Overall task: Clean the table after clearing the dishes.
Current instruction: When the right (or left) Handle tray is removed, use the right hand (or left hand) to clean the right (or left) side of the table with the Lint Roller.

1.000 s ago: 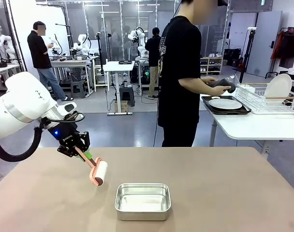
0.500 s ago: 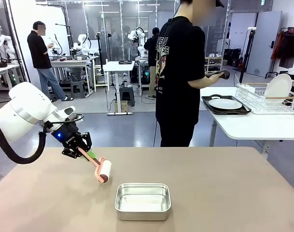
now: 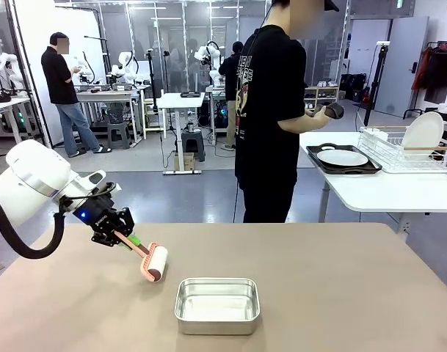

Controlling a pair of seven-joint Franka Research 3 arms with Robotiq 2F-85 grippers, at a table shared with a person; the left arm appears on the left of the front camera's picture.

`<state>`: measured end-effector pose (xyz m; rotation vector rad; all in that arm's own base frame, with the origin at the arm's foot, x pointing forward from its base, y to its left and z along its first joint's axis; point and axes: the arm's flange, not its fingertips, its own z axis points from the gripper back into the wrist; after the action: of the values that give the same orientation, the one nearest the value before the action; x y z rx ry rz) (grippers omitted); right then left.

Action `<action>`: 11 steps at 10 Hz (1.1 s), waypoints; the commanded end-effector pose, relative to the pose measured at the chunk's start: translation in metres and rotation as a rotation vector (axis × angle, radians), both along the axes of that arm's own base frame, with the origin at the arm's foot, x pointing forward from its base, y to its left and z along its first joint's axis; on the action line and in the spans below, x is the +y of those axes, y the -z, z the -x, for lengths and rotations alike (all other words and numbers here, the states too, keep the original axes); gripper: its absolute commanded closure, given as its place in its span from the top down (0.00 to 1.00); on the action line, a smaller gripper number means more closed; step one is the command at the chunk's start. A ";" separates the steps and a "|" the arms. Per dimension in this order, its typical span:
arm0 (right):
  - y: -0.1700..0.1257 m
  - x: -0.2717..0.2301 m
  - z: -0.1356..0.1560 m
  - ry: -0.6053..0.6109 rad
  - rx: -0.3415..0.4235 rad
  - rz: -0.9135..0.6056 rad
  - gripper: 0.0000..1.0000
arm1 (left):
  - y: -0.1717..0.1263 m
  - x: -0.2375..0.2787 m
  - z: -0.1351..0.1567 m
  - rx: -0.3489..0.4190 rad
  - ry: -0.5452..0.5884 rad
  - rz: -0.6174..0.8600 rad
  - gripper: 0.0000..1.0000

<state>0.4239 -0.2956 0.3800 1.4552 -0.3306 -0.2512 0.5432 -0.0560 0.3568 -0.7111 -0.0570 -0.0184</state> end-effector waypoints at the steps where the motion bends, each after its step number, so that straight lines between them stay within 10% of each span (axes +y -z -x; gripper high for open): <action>1: -0.003 0.002 0.003 -0.003 0.005 0.009 1.00 | 0.012 0.010 0.010 -0.016 0.000 0.060 0.21; 11: -0.003 0.002 0.003 -0.003 0.005 0.009 1.00 | 0.043 0.098 0.026 -0.021 -0.064 -0.034 0.21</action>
<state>0.4239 -0.2956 0.3800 1.4552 -0.3306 -0.2513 0.5263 0.0177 0.3379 -0.7449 -0.0956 0.0435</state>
